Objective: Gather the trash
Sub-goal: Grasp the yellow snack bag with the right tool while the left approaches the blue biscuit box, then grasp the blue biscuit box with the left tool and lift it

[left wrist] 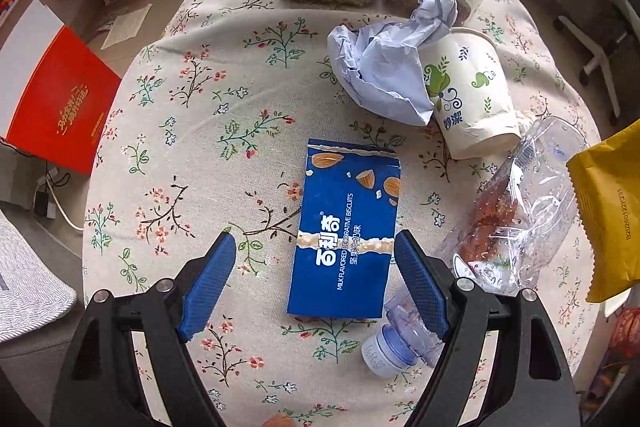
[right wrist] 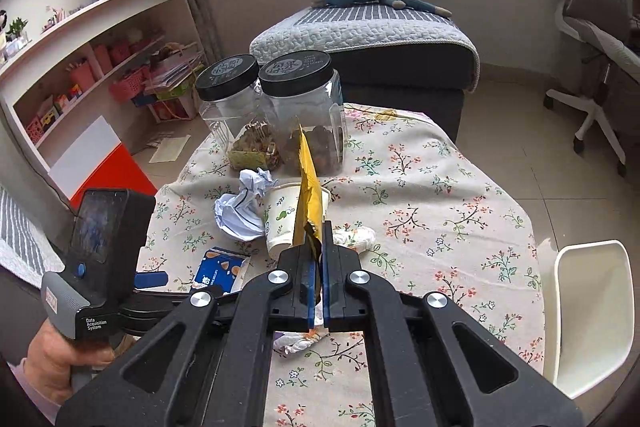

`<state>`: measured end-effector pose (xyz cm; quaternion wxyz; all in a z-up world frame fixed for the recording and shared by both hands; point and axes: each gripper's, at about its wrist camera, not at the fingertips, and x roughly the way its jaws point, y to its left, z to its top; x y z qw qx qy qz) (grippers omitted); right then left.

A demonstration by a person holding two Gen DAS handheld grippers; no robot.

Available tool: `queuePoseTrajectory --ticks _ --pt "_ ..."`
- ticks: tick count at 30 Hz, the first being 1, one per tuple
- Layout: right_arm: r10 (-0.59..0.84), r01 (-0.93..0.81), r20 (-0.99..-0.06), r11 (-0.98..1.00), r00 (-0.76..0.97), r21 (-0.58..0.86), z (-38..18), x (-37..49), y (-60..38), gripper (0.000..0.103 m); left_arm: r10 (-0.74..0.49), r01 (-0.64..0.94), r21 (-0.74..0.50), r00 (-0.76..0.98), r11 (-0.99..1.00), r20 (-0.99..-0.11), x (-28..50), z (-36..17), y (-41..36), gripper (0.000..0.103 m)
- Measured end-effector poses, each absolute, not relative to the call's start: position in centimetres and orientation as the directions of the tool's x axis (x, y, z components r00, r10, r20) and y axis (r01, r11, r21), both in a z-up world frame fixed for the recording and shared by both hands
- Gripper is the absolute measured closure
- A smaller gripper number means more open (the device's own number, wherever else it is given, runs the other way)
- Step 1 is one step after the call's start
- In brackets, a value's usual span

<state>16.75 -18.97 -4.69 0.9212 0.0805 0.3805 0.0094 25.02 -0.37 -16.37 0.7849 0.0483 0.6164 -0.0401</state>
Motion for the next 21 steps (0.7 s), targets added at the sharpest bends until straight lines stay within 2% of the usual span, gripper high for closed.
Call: queuePoseTrajectory --ticks 5,7,9,10,16,21 --pt "0.057 0.055 -0.696 0.989 0.716 0.138 -4.2 15.7 -20.6 0.102 0.017 0.129 0.047 0.221 0.991 -0.975 25.2 -17.8 -1.5 0.024" --pt "0.051 0.061 -0.698 0.989 0.714 0.134 -4.2 15.4 -21.1 0.102 -0.012 0.098 0.008 0.207 0.995 -0.978 25.3 -18.1 -0.9 0.024" --pt "0.051 0.066 -0.698 0.988 0.715 0.140 -4.1 15.0 -21.7 0.102 -0.045 0.076 -0.031 0.180 0.997 -0.983 25.6 -18.3 -0.2 0.035" --pt "0.052 0.067 -0.697 0.988 0.716 0.142 -4.0 14.9 -22.0 0.102 -0.056 0.066 -0.046 0.164 0.997 -0.985 25.6 -18.4 0.3 0.046" --pt "0.052 0.071 -0.680 0.986 0.732 0.152 -3.2 13.8 -22.9 0.102 -0.074 -0.002 -0.077 0.218 0.997 -0.973 25.0 -17.0 2.2 0.047" --pt "0.039 0.088 -0.652 0.983 0.757 0.161 -2.3 12.9 -23.8 0.102 -0.055 -0.079 -0.096 0.415 0.992 -0.908 24.1 -11.7 2.8 0.047"
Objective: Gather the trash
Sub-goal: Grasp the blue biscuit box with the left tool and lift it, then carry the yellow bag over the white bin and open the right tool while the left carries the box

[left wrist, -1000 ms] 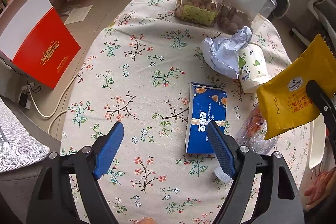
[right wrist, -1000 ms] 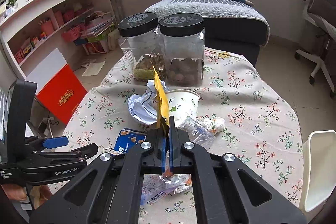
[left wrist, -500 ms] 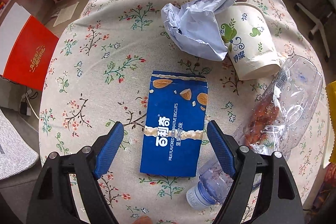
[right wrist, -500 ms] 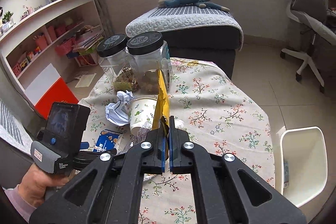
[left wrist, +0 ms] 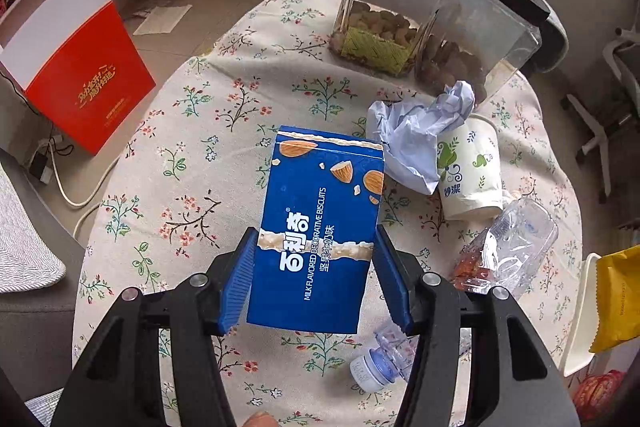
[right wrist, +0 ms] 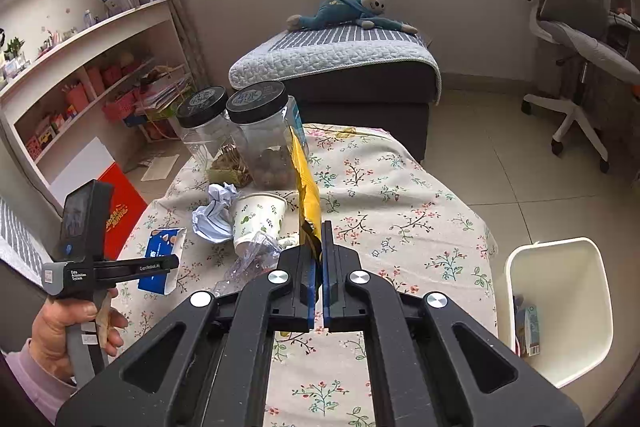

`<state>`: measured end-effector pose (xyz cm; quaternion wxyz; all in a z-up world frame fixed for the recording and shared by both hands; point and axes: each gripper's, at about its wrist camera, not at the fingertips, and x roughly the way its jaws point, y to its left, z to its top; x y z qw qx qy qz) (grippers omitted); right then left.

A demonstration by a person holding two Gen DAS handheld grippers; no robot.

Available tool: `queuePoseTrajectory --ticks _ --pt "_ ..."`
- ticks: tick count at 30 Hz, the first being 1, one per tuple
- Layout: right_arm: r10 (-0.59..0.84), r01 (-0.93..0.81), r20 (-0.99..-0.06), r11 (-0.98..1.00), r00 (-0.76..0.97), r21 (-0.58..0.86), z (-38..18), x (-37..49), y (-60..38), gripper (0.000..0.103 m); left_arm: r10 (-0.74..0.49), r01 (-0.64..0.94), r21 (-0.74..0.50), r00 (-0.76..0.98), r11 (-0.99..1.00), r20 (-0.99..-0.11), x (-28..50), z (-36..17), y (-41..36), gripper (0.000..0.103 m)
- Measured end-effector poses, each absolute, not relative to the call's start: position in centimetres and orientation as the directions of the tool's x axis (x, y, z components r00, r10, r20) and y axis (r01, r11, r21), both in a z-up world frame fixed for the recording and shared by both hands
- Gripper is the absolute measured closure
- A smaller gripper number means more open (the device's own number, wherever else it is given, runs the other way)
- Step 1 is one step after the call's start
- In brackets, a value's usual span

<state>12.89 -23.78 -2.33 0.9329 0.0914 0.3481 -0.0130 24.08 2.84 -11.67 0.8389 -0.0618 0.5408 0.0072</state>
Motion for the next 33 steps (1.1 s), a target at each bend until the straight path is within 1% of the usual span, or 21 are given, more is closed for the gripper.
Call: queuePoseTrajectory --ticks 4,9,13,17,21,33 --pt "-0.006 0.131 -0.619 0.979 0.785 0.157 -1.8 12.1 -24.6 0.102 -0.005 -0.120 -0.095 0.592 0.988 -0.806 22.3 -7.0 2.0 0.047" --pt "-0.069 0.189 -0.574 0.970 0.816 0.152 -1.2 11.2 -26.1 0.102 0.035 -0.105 -0.068 0.757 0.992 -0.653 20.5 -2.8 -0.7 0.047" --pt "-0.119 0.223 -0.545 0.966 0.830 0.128 -0.8 10.6 -26.8 0.102 0.046 -0.068 -0.022 0.842 0.997 -0.537 18.5 -0.8 -4.0 0.047" --pt "-0.147 0.245 -0.536 0.963 0.831 0.116 -0.7 10.2 -27.5 0.102 0.031 -0.034 0.003 0.890 0.999 -0.454 16.9 0.5 -6.5 0.046" --pt "-0.170 0.263 -0.532 0.959 0.829 0.104 -0.7 9.6 -28.5 0.102 0.001 0.001 0.004 0.904 1.000 -0.428 16.1 1.2 -8.5 0.046" --pt "-0.250 0.345 -0.535 0.935 0.807 0.083 -0.8 7.1 -33.9 0.102 -0.087 0.092 -0.009 0.898 0.996 -0.432 14.6 1.1 -14.3 0.046"
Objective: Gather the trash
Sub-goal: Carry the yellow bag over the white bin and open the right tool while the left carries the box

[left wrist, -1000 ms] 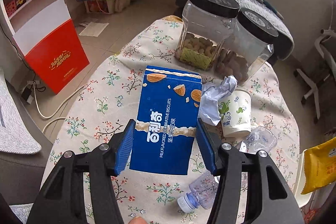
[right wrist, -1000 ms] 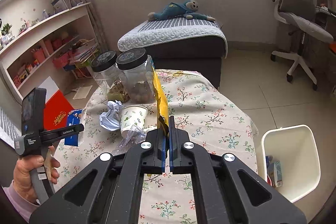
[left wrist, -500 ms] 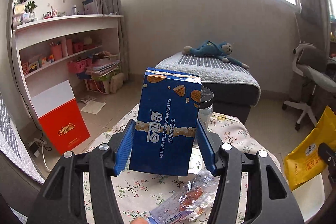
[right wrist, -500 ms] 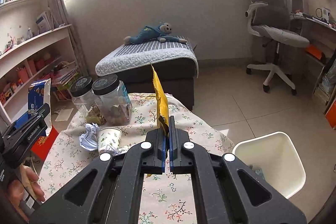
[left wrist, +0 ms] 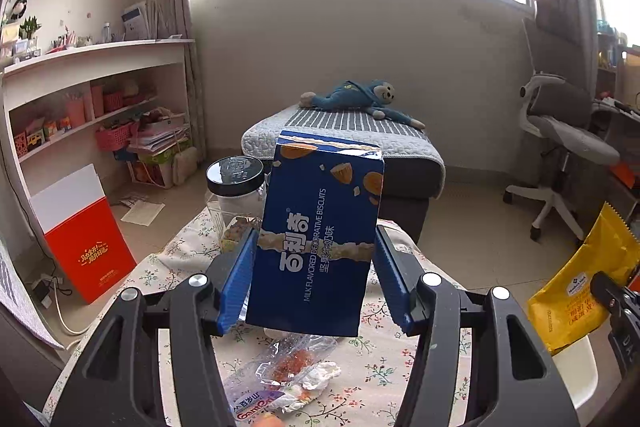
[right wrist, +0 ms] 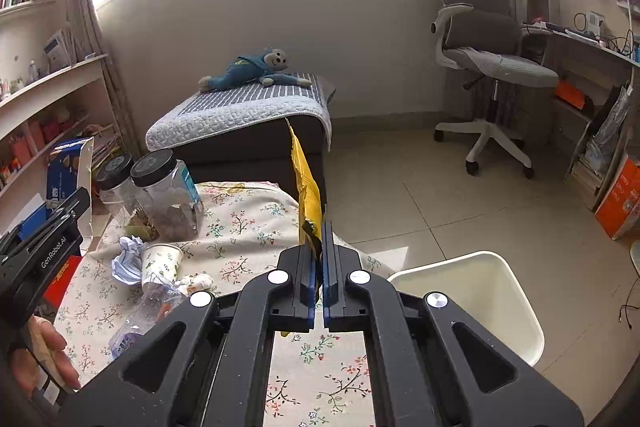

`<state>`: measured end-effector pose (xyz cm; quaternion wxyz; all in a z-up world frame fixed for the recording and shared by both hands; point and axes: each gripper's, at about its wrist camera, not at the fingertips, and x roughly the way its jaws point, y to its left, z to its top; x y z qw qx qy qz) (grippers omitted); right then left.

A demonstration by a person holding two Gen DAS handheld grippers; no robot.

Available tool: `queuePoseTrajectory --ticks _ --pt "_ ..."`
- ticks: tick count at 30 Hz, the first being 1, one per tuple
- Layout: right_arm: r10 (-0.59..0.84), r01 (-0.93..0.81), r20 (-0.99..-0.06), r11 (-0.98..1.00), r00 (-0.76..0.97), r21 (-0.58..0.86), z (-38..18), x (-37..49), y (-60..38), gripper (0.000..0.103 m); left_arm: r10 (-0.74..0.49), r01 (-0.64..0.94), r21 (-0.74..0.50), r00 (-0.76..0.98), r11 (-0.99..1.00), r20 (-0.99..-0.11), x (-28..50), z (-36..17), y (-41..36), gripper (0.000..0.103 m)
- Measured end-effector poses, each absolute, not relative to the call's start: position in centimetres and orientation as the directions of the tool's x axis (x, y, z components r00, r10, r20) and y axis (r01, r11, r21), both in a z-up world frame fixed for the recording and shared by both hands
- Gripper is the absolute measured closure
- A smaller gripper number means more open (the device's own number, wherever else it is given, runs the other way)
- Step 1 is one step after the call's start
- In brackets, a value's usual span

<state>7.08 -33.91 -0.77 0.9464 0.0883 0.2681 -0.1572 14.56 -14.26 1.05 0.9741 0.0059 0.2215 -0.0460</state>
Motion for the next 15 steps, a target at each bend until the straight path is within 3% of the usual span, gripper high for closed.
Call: queuePoseTrajectory --ticks 15 --pt "-0.397 0.527 -0.570 0.847 0.719 0.074 -2.3 4.2 -43.7 0.102 -0.217 0.245 0.006 0.868 0.969 -0.446 12.0 -0.3 -23.6 0.046"
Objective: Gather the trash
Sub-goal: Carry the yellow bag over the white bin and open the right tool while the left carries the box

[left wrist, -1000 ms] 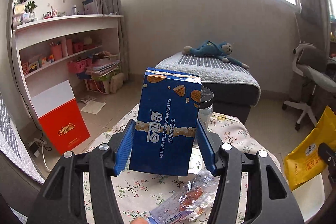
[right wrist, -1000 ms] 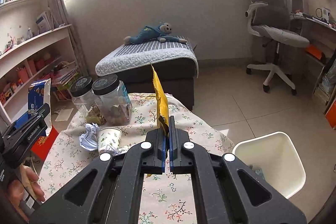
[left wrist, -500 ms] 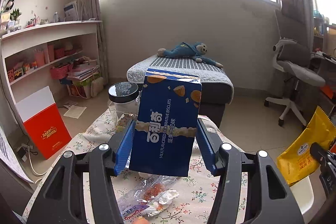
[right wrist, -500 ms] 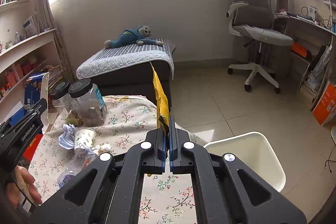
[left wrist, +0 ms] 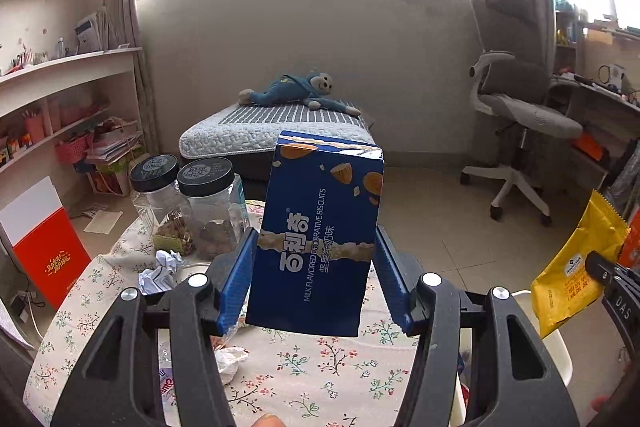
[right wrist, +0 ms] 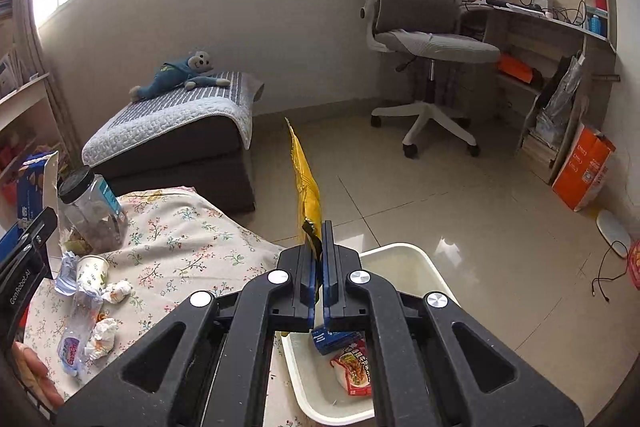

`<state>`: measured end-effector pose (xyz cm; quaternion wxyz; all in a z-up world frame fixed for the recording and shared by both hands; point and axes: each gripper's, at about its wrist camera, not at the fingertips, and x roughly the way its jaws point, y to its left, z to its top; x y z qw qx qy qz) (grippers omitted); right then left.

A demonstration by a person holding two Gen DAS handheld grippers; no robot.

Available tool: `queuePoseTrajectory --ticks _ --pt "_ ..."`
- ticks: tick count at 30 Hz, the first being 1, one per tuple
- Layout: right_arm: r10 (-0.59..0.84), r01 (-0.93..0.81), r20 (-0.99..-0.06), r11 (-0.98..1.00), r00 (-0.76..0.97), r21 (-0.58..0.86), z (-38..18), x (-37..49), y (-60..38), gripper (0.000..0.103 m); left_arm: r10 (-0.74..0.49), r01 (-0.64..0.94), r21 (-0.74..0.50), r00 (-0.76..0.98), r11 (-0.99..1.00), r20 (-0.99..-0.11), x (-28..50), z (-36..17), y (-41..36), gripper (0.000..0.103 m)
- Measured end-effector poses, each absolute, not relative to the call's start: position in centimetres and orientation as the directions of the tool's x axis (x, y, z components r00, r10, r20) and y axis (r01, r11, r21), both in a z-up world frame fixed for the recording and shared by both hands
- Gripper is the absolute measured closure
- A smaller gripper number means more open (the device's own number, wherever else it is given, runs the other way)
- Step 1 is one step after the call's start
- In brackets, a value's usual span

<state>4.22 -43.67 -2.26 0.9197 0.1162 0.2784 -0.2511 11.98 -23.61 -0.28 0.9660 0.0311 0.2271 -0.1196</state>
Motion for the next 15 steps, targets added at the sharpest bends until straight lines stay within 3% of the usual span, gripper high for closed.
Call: queuePoseTrajectory --ticks 8,9,10,11,15 --pt "-0.423 0.588 -0.604 0.803 0.676 0.096 -3.2 2.4 -48.3 0.098 -0.294 0.336 0.012 0.841 0.942 -0.454 10.4 -1.2 -28.9 0.046" --pt "-0.430 0.599 -0.609 0.795 0.667 0.096 -3.4 2.2 -48.8 0.089 -0.305 0.347 0.008 0.835 0.938 -0.457 10.2 -1.2 -29.6 0.046" --pt "-0.443 0.614 -0.607 0.783 0.659 0.095 -3.5 1.8 -49.2 0.066 -0.319 0.361 0.004 0.829 0.933 -0.459 10.0 -1.3 -30.3 0.046" --pt "-0.459 0.628 -0.601 0.773 0.654 0.093 -3.5 1.5 -49.5 0.059 -0.332 0.375 0.001 0.823 0.927 -0.461 9.8 -1.3 -31.0 0.046" --pt "-0.494 0.665 -0.593 0.740 0.636 0.098 -3.5 -0.1 -51.1 0.054 -0.386 0.432 -0.010 0.795 0.902 -0.469 9.0 -1.6 -33.8 0.046"
